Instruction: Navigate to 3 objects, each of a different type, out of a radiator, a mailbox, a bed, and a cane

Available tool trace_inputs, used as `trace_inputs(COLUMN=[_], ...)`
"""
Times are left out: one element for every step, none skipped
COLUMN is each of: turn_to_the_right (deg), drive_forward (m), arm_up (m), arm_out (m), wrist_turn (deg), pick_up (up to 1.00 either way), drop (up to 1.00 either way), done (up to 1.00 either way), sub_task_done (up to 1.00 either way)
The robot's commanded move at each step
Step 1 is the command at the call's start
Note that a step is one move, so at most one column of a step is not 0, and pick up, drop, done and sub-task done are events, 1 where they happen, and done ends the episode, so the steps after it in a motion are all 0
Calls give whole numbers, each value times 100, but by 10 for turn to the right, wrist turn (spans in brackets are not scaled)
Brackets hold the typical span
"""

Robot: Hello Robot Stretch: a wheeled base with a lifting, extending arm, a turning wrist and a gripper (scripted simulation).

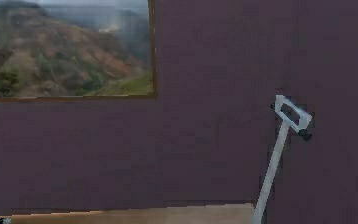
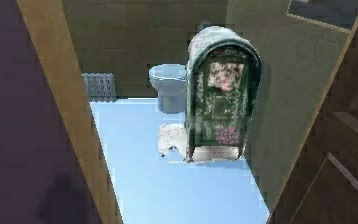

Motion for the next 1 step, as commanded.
trace_inputs(turn_to_the_right=[270], drive_forward=[0], arm_up=[0], arm_out=[0], wrist_turn=[0], pick_up=[0], drop=[0], done=[0], sub_task_done=[0])
